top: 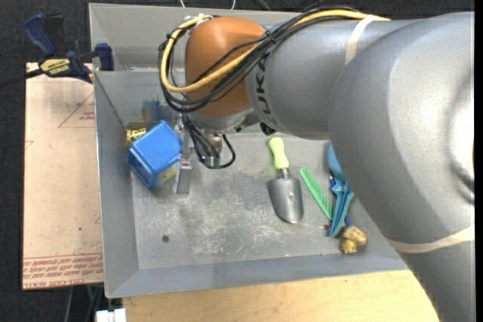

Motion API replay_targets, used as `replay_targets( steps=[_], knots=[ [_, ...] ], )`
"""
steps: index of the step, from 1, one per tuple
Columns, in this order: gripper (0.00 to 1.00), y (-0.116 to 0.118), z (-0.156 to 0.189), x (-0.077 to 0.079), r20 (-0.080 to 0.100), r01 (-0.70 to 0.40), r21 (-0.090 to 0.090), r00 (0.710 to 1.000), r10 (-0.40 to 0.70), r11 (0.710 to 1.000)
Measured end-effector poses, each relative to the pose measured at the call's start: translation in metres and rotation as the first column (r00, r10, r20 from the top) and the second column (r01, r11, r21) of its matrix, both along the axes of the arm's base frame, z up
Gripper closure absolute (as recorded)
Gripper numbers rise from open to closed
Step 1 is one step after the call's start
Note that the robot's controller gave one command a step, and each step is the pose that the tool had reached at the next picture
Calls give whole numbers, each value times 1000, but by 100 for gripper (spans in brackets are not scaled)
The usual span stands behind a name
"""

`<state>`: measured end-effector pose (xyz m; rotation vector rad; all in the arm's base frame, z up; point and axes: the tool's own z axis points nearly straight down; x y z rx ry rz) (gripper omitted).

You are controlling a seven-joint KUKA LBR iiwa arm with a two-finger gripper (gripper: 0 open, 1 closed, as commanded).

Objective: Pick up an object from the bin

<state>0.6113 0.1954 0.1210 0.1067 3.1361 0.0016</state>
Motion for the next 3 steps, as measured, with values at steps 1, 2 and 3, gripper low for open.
replay_targets(
  steps=[1,2,3],
  knots=[
    [0,-1,-15,15,6,-2,3,1000,1,1000],
    [0,6,-11,18,5,-26,2,1000,26,1000],
    [0,3,-27,28,8,58,5,998,-58,998]
  ],
)
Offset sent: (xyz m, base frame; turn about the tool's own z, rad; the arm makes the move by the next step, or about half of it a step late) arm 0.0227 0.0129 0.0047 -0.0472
